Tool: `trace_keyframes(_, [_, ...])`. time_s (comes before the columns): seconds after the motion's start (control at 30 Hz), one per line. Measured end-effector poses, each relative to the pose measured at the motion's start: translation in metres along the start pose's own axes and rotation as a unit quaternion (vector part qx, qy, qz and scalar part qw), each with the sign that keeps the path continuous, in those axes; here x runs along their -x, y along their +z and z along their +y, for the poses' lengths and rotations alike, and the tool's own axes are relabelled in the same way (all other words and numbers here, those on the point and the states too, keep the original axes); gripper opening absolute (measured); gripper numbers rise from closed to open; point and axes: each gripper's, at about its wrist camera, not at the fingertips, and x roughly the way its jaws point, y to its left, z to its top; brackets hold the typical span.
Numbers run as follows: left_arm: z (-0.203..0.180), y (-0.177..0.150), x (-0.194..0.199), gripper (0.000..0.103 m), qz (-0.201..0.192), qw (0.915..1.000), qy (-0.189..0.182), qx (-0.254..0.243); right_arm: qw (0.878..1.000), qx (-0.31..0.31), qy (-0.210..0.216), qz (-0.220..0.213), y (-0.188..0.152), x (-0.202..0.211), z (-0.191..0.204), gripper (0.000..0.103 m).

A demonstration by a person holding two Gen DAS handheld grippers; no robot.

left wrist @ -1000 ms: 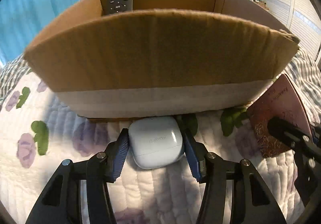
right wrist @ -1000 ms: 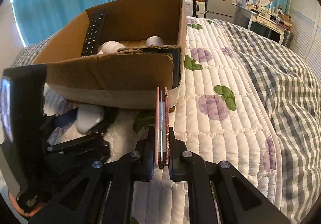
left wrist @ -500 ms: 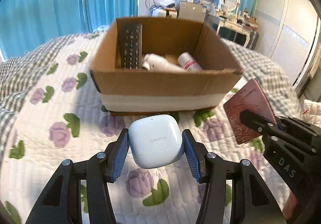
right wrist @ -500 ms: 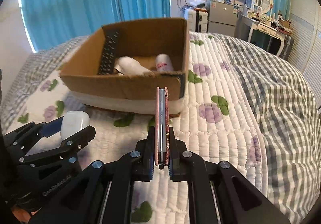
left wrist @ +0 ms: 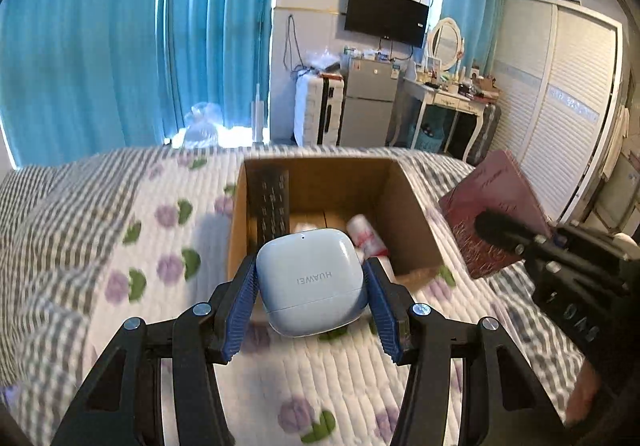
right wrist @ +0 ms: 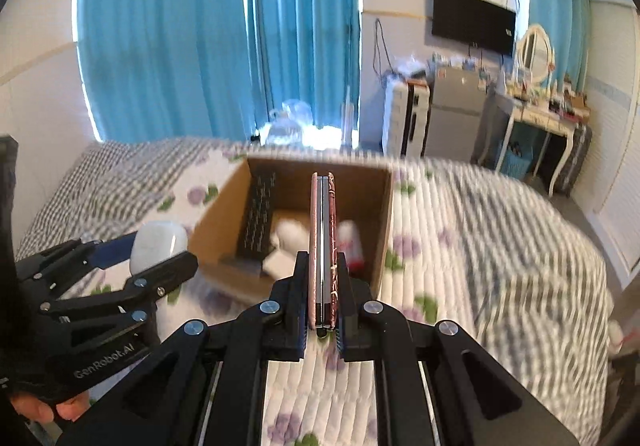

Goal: Organize rigid objects
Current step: 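Drop the earbud case and red card into the box, opening both grippers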

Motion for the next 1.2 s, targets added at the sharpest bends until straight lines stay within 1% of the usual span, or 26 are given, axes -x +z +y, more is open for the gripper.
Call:
trace_keyframes(0.07, [0.002,0.013,-0.012,0.054,-0.003,0.9999,0.011,-0.007,1.000,0.006,0.000,-0.007,0.014,-0.006,-0.002,0.010])
trace_keyframes(0.13, [0.004,0.026,-0.032,0.054,0.002,0.9996,0.021,-0.017,1.000,0.011,0.000,-0.010,0.027,-0.019,-0.004,0.010])
trace_keyframes(0.2, [0.005,0.033,-0.050,0.054,0.009,0.9994,0.020,-0.025,1.000,0.014,-0.001,-0.008,0.033,-0.033,-0.006,0.010])
trace_keyframes(0.27, [0.006,0.036,-0.070,0.054,0.020,0.9994,0.010,-0.025,1.000,0.016,-0.003,-0.002,0.036,-0.051,-0.009,0.010])
trace_keyframes(0.43, [0.007,0.028,-0.122,0.054,0.066,0.9976,0.000,-0.023,1.000,0.012,-0.002,0.024,0.030,-0.100,-0.023,0.010])
trace_keyframes(0.6, [0.009,0.017,-0.146,0.054,0.089,0.9958,-0.004,-0.019,0.999,0.006,-0.001,0.044,0.020,-0.131,-0.035,0.010])
trace_keyframes(0.63, [0.010,0.015,-0.149,0.056,0.093,0.9955,-0.005,-0.017,0.999,0.005,0.000,0.045,0.018,-0.133,-0.039,0.010])
trace_keyframes(0.7, [0.012,0.015,-0.153,0.060,0.096,0.9953,-0.006,-0.011,0.999,0.004,0.002,0.050,0.016,-0.139,-0.040,0.010])
trace_keyframes(0.73, [0.012,0.016,-0.152,0.071,0.091,0.9957,-0.007,-0.010,0.999,0.004,0.001,0.051,0.015,-0.140,-0.040,0.010])
trace_keyframes(0.77, [0.012,0.016,-0.150,0.086,0.085,0.9963,-0.004,-0.010,0.999,0.004,0.001,0.052,0.014,-0.141,-0.040,0.010])
trace_keyframes(0.8, [0.012,0.017,-0.145,0.091,0.075,0.9971,0.000,-0.010,0.999,0.004,0.001,0.052,0.014,-0.141,-0.040,0.010])
trace_keyframes(0.87, [0.013,0.021,-0.137,0.097,0.052,0.9985,0.004,-0.012,0.999,0.003,0.000,0.052,0.015,-0.138,-0.040,0.010])
trace_keyframes(0.93, [0.015,0.027,-0.129,0.098,0.044,0.9988,0.014,-0.017,0.999,0.002,0.001,0.051,0.016,-0.137,-0.039,0.010])
trace_keyframes(1.03, [0.020,0.036,-0.116,0.099,0.031,0.9993,0.016,-0.016,0.999,0.000,0.006,0.051,0.021,-0.135,-0.035,0.010])
trace_keyframes(1.07, [0.023,0.039,-0.110,0.100,0.023,0.9994,0.019,-0.016,0.999,-0.001,0.008,0.051,0.023,-0.136,-0.034,0.010])
trace_keyframes(1.2, [0.035,0.047,-0.097,0.103,0.004,0.9992,0.037,-0.012,0.998,-0.006,0.024,0.062,0.030,-0.153,-0.025,0.010])
